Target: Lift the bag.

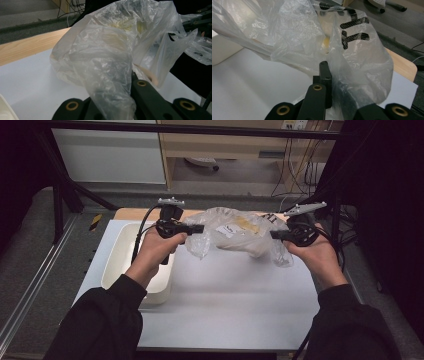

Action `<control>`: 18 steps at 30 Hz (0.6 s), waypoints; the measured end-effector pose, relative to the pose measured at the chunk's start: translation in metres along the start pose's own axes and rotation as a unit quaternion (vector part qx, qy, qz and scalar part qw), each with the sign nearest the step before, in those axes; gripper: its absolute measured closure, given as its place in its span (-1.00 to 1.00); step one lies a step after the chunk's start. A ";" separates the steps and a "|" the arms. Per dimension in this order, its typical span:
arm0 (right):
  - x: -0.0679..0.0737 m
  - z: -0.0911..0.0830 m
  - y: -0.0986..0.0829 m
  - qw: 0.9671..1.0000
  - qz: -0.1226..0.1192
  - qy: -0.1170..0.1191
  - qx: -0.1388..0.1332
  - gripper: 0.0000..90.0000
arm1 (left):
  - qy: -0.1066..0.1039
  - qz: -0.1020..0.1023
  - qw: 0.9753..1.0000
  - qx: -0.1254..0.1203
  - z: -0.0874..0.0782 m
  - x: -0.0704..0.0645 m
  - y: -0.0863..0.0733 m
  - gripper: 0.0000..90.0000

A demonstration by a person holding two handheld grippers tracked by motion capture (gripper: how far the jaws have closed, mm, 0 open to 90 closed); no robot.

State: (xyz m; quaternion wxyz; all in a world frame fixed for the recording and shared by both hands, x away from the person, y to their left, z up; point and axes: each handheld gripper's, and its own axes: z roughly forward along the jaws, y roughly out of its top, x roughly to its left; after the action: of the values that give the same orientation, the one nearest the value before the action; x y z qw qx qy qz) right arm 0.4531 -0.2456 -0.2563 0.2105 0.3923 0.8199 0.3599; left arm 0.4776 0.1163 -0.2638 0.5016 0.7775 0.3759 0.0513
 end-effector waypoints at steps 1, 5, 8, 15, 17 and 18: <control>-0.001 -0.001 0.003 1.000 -0.001 -0.001 -0.002 1.00 | -0.002 -0.002 1.000 -0.002 0.000 0.001 0.001 1.00; -0.005 -0.003 0.013 1.000 0.001 -0.005 -0.004 1.00 | -0.010 -0.010 1.000 -0.005 -0.001 0.003 0.004 1.00; -0.007 -0.004 0.018 1.000 -0.001 -0.009 -0.004 1.00 | -0.011 -0.010 1.000 -0.007 -0.001 0.003 0.006 1.00; -0.015 -0.010 0.029 1.000 -0.001 -0.023 -0.003 1.00 | -0.008 -0.014 1.000 -0.017 -0.003 0.005 0.011 1.00; -0.018 -0.012 0.032 1.000 0.002 -0.025 -0.003 1.00 | -0.003 -0.012 1.000 -0.020 -0.004 0.006 0.014 1.00; -0.019 -0.012 0.033 1.000 0.004 -0.026 -0.004 1.00 | -0.003 -0.013 1.000 -0.021 -0.004 0.006 0.015 1.00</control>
State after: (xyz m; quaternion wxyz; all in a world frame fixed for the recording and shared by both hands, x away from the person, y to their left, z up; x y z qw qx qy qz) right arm 0.4732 -0.2516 -0.2219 0.2324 0.4039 0.8111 0.3536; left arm 0.4879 0.1200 -0.2516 0.5197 0.7618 0.3835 0.0505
